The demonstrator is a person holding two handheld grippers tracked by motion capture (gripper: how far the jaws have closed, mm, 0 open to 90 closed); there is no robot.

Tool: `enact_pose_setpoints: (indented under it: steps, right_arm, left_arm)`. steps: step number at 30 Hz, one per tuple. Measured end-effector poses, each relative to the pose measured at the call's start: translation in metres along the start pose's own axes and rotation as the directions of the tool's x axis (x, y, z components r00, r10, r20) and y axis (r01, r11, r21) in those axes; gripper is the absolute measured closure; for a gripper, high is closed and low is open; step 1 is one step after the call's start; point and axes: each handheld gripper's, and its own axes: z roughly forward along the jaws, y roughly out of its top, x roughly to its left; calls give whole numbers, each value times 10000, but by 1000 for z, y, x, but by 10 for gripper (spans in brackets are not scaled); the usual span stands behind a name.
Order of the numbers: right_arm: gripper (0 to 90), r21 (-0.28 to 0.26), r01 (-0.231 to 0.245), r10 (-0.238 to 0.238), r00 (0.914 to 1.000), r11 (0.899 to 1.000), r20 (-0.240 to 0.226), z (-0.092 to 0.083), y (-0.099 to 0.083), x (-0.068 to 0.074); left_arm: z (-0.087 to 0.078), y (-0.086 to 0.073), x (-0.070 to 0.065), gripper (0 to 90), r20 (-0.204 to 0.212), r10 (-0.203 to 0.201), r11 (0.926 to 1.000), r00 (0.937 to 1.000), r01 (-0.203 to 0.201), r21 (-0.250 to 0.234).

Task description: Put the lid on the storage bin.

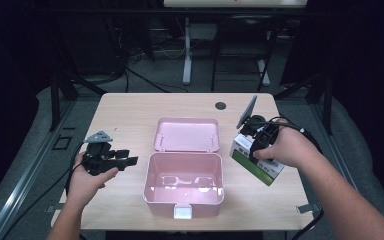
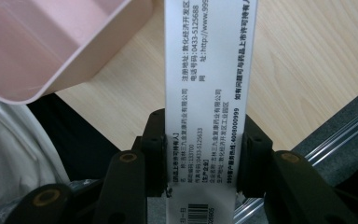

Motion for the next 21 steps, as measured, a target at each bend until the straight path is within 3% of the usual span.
enact_pose_setpoints:
  steps: [11,21]
  right_arm:
    - [616,-32,901,-901,9959,9959,-72,-10,14,28]
    - [616,75,1765,-1764,9843,9843,-122,-12,31,55]
  left_arm:
    - [0,0,0,500,-7,4,10000,10000,-4,-9]
    - [-2,0,1,501,39,56,10000,10000,-56,-6]
